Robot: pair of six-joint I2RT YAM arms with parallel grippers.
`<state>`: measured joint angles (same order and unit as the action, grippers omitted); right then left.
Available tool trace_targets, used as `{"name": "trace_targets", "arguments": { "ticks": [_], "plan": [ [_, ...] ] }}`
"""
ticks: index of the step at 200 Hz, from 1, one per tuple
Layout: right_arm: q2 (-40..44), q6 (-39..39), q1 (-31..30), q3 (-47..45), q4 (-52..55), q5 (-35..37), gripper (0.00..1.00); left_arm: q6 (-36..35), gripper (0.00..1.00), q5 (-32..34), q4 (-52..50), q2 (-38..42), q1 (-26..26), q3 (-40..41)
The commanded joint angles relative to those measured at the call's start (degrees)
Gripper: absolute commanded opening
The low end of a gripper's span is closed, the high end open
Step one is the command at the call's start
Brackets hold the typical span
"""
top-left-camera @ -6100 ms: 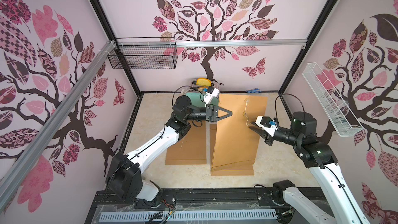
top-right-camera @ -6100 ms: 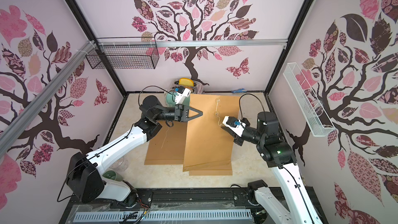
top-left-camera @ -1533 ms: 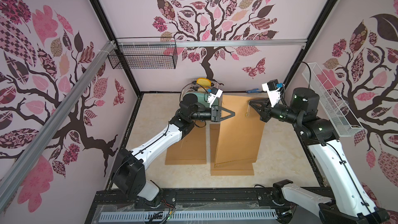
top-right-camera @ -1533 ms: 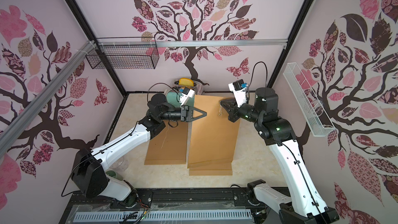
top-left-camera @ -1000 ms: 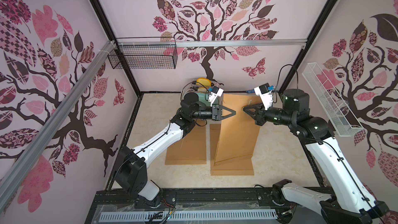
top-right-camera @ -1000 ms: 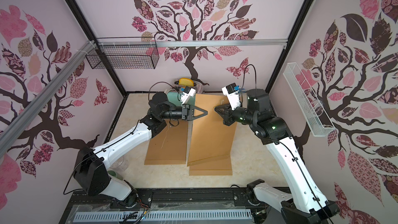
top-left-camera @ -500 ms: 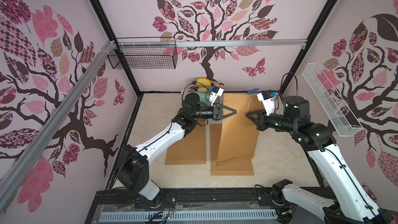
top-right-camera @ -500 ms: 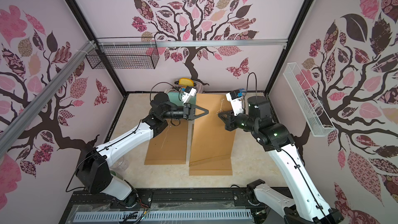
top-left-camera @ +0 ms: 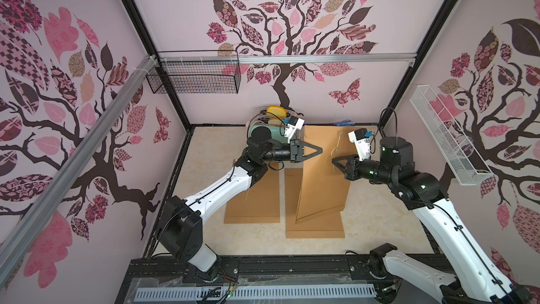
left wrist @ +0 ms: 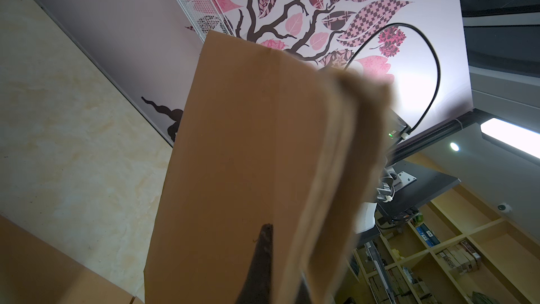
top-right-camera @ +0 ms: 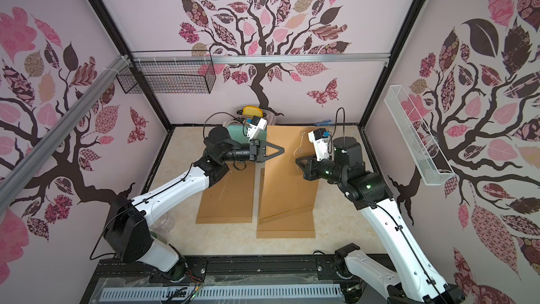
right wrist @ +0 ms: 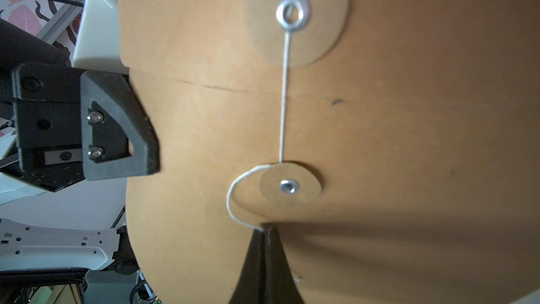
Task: Close the mouth of the file bag
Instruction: Place the file bag at the center of the board.
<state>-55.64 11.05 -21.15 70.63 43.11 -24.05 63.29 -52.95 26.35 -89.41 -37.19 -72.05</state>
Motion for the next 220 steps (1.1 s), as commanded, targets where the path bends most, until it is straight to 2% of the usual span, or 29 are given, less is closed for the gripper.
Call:
{"name": "trace_targets", "arguments": {
  "ticks": [1,69,119,143,165,191,208,220],
  "plan": [
    [0.8,1.6,-0.3,-0.3,-0.1,-0.6,0.00,1.0,0.00,0.3,3.4,-0.2,-0.3,0.1],
    [0.2,0.0,-0.3,-0.7,4.3,3.9,0.00,7.5,0.00,0.1,11.2,0.5,-0.3,2.0],
    [0.3,0.4,0.1,-2.3,4.6,6.3,0.00,8.6,0.00,0.4,12.9,0.3,-0.2,2.3],
    [2.1,0.4,2.2,-5.0,4.9,6.8,0.00,6.4,0.00,1.6,10.6,-0.5,-0.2,1.8],
    [5.6,0.5,7.9,-8.3,6.3,5.7,0.00,5.1,0.00,3.7,9.6,-2.2,-0.3,0.9],
    [9.5,-0.3,15.8,-12.0,9.0,6.9,0.42,1.7,0.00,5.2,6.6,-5.9,-0.2,-2.3],
    [12.0,0.3,20.3,-13.7,9.2,6.1,0.61,1.5,0.00,6.8,6.7,-9.4,-0.5,-3.8],
    [13.2,0.4,21.1,-13.3,10.0,8.7,0.70,2.3,0.00,8.6,9.9,-12.3,-0.5,-4.0]
  ]
}}
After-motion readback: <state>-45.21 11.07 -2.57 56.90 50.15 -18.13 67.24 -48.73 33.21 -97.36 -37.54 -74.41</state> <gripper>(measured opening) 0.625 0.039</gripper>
